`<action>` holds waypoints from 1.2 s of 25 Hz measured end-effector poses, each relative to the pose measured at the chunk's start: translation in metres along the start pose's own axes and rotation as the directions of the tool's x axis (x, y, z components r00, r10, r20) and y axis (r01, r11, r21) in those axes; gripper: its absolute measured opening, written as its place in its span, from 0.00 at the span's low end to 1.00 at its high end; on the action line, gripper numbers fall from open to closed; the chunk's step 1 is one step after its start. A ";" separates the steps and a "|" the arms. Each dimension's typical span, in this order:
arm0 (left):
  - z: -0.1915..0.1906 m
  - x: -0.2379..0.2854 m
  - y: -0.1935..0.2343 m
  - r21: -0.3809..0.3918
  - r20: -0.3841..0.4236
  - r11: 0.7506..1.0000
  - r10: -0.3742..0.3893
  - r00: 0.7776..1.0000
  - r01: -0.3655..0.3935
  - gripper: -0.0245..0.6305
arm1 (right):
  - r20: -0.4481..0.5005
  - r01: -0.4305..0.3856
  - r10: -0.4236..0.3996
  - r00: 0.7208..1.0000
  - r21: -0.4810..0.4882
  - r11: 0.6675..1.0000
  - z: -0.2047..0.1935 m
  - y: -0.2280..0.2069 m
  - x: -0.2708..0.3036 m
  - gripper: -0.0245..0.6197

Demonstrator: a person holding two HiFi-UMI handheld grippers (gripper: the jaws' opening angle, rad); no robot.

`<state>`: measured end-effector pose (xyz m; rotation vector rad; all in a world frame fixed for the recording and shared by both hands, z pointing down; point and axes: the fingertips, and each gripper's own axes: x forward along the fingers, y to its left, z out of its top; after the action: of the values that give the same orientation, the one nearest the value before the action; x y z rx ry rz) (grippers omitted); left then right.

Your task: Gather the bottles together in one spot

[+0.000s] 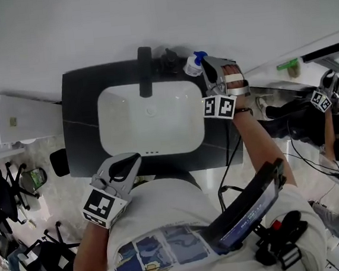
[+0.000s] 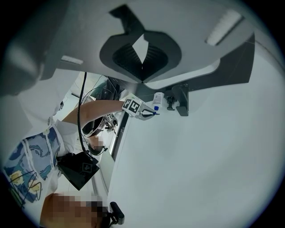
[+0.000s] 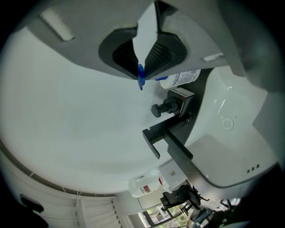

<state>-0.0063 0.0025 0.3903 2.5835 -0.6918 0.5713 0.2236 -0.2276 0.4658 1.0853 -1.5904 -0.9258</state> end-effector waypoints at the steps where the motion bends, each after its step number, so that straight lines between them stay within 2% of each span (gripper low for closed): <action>1: 0.001 0.001 -0.001 0.002 0.000 1.000 -0.005 1.000 0.005 0.04 | 0.001 -0.010 0.010 1.000 0.021 1.000 0.000 0.001 -0.001 0.10; 6: 0.003 0.004 0.000 0.008 -0.001 1.000 -0.017 1.000 0.017 0.04 | 0.003 -0.051 0.051 0.999 0.145 0.988 0.003 0.003 0.000 0.23; 9: 0.003 0.003 -0.002 0.017 -0.004 0.999 -0.028 1.000 0.028 0.04 | 0.004 -0.057 0.058 0.998 0.192 0.980 0.002 0.003 -0.005 0.27; 15: 0.005 -0.003 -0.001 0.024 0.011 0.999 -0.039 0.999 0.038 0.04 | -0.008 -0.054 0.059 0.998 0.270 0.961 0.004 0.004 -0.019 0.27; 19: 0.003 -0.011 -0.005 0.034 0.023 0.997 -0.071 0.997 0.071 0.04 | -0.068 -0.058 0.085 0.994 0.330 0.942 0.005 0.009 -0.040 0.26; 23: 0.007 -0.023 -0.004 0.053 0.027 0.996 -0.071 0.997 0.069 0.04 | -0.098 -0.042 0.083 0.992 0.362 0.931 0.014 0.009 -0.050 0.25; 26: 0.001 -0.039 -0.010 0.058 0.027 0.995 -0.089 0.996 0.087 0.04 | -0.121 -0.028 0.089 0.989 0.436 0.899 0.027 0.004 -0.076 0.23; 28: -0.007 -0.048 -0.015 0.058 0.026 0.993 -0.103 0.994 0.101 0.04 | -0.121 -0.029 0.102 0.987 0.494 0.869 0.040 0.007 -0.095 0.23; 30: -0.015 -0.056 -0.017 0.066 0.023 0.992 -0.113 0.993 0.111 0.04 | -0.118 -0.042 0.129 0.985 0.555 0.831 0.053 0.018 -0.113 0.17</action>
<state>-0.0455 0.0443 0.3710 2.6746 -0.5414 0.5323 0.1844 -0.1118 0.4365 1.4244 -1.8101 -0.3033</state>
